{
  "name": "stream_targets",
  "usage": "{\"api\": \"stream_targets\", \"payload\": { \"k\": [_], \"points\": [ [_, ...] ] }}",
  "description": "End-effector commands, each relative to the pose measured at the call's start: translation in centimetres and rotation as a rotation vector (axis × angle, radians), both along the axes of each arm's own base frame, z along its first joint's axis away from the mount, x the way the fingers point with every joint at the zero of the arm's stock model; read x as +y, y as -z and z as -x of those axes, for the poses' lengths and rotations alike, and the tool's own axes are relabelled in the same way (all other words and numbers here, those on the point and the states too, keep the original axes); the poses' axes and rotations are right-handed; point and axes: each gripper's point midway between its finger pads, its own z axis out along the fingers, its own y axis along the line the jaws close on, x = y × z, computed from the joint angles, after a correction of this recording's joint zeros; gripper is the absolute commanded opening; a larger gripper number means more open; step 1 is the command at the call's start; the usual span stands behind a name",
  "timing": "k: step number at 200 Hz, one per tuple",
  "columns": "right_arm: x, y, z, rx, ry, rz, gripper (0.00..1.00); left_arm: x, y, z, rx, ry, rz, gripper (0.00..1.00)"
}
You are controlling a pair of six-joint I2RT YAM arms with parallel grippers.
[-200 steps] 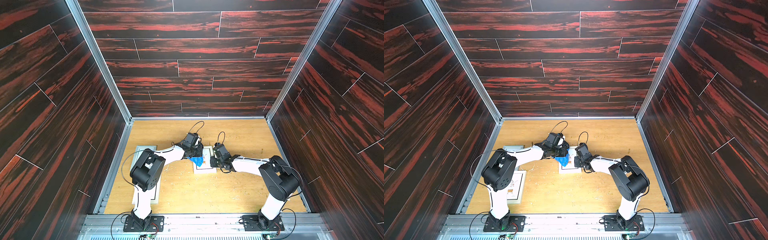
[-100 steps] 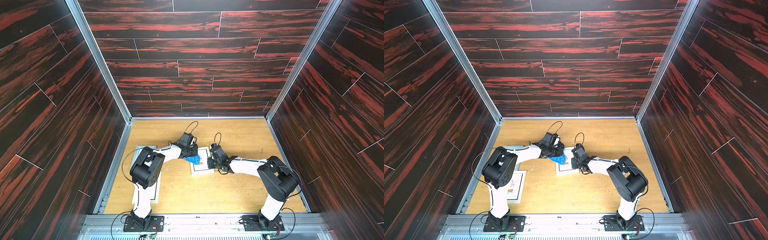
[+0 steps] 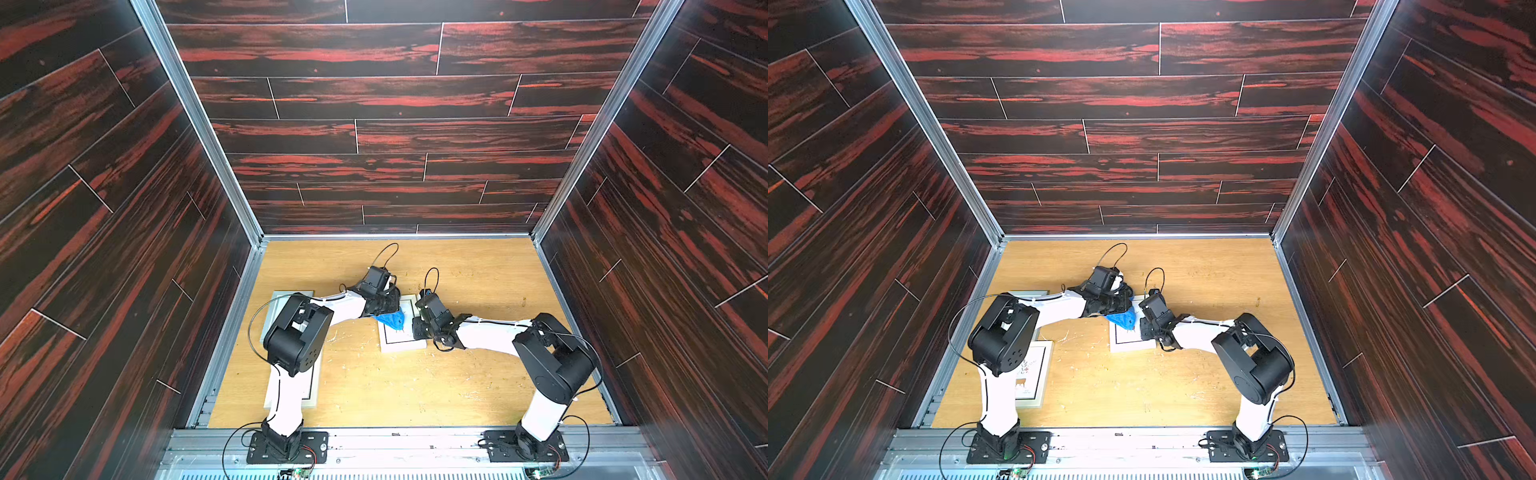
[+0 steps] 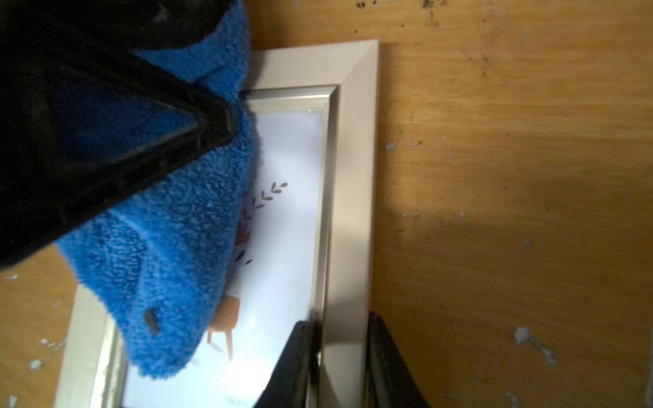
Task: Wipe the picture frame with a cloth
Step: Wipe the dirt from the picture frame.
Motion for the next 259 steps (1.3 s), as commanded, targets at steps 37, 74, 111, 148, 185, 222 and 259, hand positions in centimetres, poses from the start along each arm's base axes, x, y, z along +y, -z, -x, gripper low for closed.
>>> {"api": "stream_targets", "payload": {
  "k": [37,74,111,148,185,222,259],
  "points": [
    [0.9,1.7,1.7,0.056,-0.051,0.012,0.00,-3.1,0.8,-0.1,0.030,0.020,0.042,0.03],
    [-1.1,1.9,1.4,0.045,0.008,0.079,0.00,0.5,0.5,-0.2,0.014,-0.032,-0.012,0.03],
    [-0.3,2.1,1.6,0.053,-0.016,0.050,0.00,1.7,0.3,0.0,0.008,-0.026,-0.042,0.02],
    [0.2,1.6,1.6,0.049,-0.019,0.036,0.00,-3.4,0.3,-0.9,0.014,0.028,0.030,0.02],
    [-0.9,1.9,1.5,0.045,0.015,0.079,0.00,-1.5,-0.2,-1.3,0.000,-0.003,0.001,0.02],
    [-0.9,2.0,1.4,0.046,0.014,0.083,0.00,2.9,-0.1,-0.6,-0.006,-0.058,-0.069,0.03],
    [-0.6,1.8,1.3,0.043,0.006,0.078,0.00,-1.4,-0.3,-1.3,-0.005,-0.004,-0.007,0.03]
  ]
}}
